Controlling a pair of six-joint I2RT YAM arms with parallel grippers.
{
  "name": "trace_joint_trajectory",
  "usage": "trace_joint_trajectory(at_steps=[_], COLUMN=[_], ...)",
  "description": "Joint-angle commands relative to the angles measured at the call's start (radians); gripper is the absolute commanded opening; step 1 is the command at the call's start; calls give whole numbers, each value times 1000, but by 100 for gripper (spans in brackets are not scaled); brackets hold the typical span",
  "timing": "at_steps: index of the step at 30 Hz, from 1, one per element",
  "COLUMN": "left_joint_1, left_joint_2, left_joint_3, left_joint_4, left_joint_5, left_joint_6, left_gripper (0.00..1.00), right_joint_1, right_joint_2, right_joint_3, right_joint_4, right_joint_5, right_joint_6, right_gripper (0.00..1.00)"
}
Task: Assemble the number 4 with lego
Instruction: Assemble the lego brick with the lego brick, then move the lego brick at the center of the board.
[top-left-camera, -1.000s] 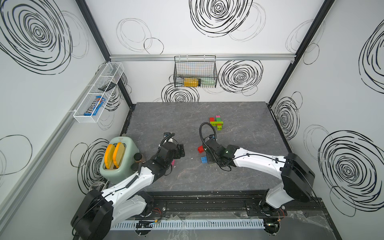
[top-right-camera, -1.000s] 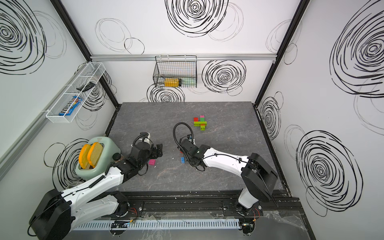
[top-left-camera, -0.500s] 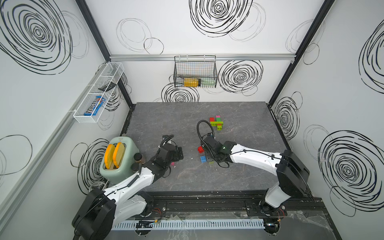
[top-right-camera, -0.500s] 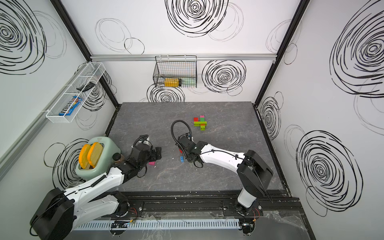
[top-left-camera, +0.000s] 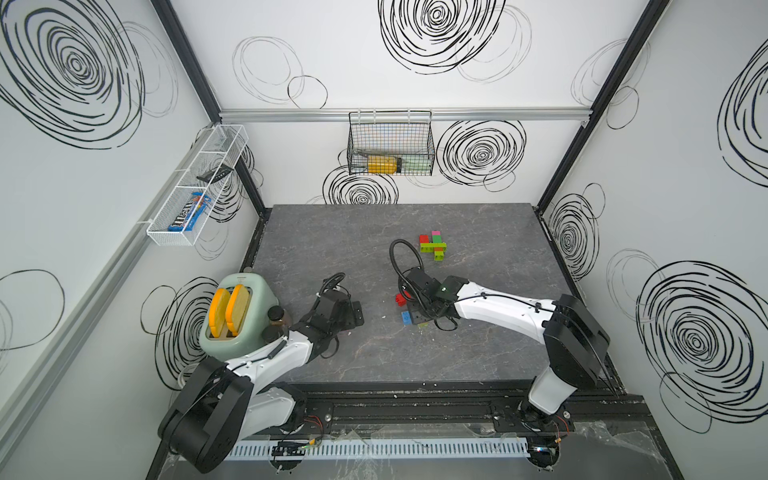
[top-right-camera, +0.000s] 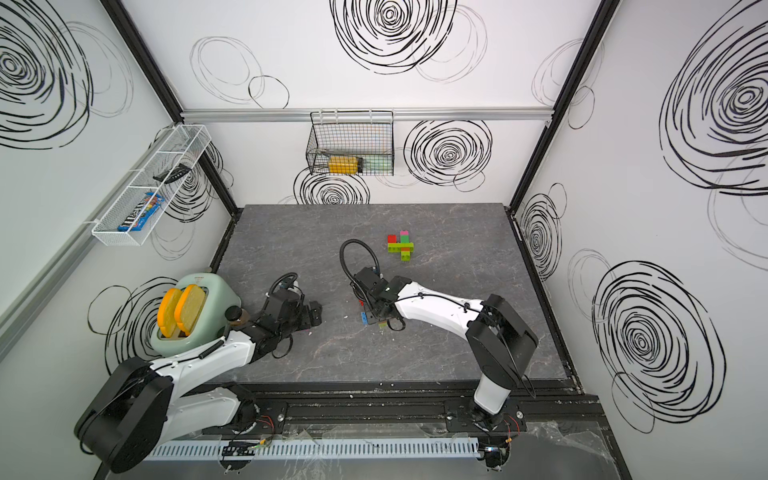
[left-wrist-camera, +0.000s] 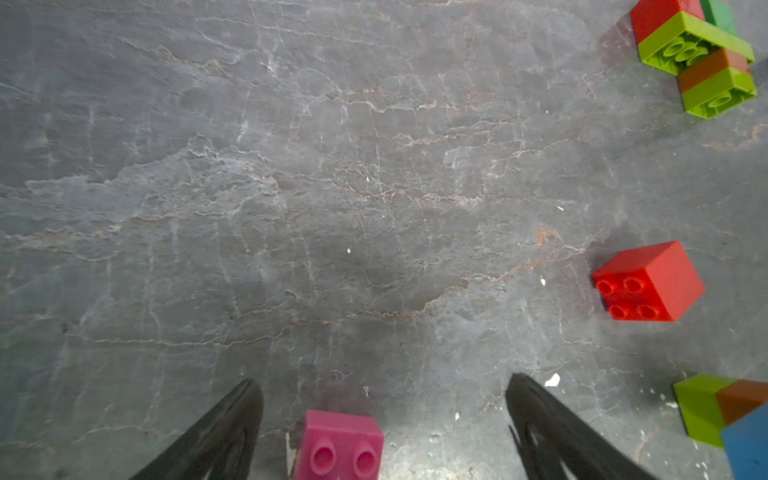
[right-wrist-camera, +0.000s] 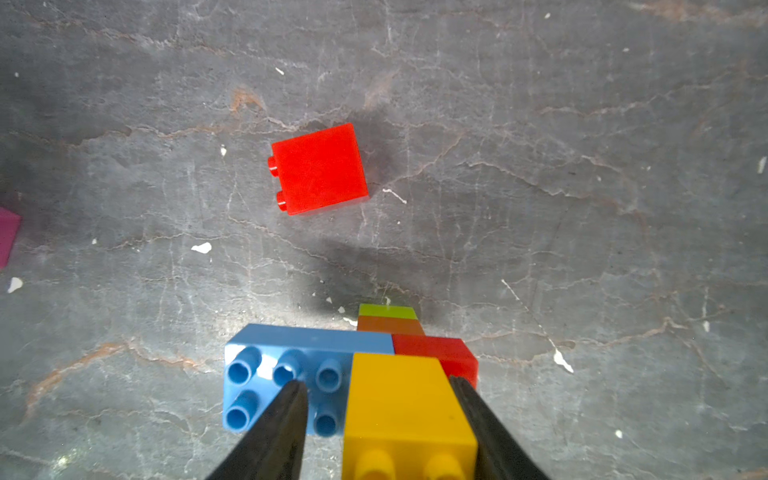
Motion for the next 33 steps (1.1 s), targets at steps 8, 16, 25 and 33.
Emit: trace_joint_trajectory(at_steps=[8,16,25,33], left_joint_1=[-6,-54,-99,8], left_joint_2=[65,83,108,-56], left_joint_3=[25,44,115,72], left_joint_4=[-9,-9,-27,-12], left_joint_5=[159,255,396,376], left_joint_6=[-34,-50,-88,-173], left_gripper=[96,96,96,96], right_joint_1=[-9,-30,-34,-22], right_joint_2=[-119,-214,-275,-293], right_joint_3=[-10,-65,-110,-149], right_joint_4=[11,83,151,340], right_joint_5=[1,15,15,-176], right_joint_6=[0,4,-35,-254], right_gripper=[77,95,98,99])
